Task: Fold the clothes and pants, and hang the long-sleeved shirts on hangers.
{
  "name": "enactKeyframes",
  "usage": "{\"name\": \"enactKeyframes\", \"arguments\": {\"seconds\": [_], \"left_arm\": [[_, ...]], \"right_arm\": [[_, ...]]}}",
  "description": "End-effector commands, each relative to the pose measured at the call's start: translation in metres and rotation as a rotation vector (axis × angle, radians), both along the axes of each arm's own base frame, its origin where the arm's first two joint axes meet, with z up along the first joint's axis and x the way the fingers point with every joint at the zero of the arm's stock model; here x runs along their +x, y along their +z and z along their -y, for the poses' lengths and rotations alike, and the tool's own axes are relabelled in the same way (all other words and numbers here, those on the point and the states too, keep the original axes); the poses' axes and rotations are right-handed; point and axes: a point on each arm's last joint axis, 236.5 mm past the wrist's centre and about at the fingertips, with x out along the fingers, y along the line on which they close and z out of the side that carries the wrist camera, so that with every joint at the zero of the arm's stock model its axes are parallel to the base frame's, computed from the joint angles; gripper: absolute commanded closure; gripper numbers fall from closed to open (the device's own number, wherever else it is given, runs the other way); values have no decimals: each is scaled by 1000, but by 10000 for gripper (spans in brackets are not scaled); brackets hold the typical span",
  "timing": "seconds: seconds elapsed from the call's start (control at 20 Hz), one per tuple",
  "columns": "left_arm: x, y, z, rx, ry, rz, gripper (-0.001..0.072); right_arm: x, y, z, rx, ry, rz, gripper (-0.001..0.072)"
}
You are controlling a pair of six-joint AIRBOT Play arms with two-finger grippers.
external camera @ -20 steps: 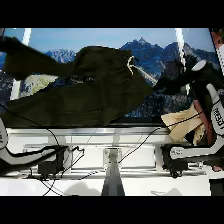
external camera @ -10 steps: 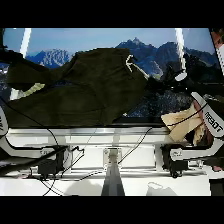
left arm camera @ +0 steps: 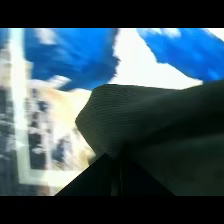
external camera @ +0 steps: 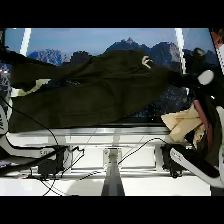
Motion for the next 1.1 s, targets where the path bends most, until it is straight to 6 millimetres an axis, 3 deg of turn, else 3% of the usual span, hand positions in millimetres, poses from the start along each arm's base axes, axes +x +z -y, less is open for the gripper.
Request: {"name": "enactKeyframes", "arguments": {"seconds": [0.0, 0.15, 0.35, 0.5, 0.65, 0.7, 0.8, 0.9, 1.05], "left_arm": [[-28, -14, 12, -22, -98, -157, 688], [-20, -13, 9, -11, -114, -127, 688], [34, -28, 39, -100, -240, 34, 687], [65, -44, 40, -85, -251, 112, 685], [99, -24, 42, -57, -243, 273, 675], [108, -15, 44, -60, -233, 329, 607], [115, -9, 49, -70, -226, 368, 14], [111, -11, 46, -129, -137, 371, 9], [82, -29, 9, -181, 59, 288, 21]], "right_arm": [[-56, 47, 28, -140, -26, -10, 677], [-75, 69, 25, -146, -27, 27, 677], [-86, 67, 23, -142, -23, -5, 677], [-86, 68, 24, -144, -23, -3, 677], [-85, 68, 24, -144, -24, 0, 676], [-85, 68, 24, -144, -24, 0, 676], [-85, 68, 24, -144, -24, 1, 676], [-85, 68, 24, -143, -24, 0, 677], [-85, 68, 24, -144, -24, -1, 676]]}}
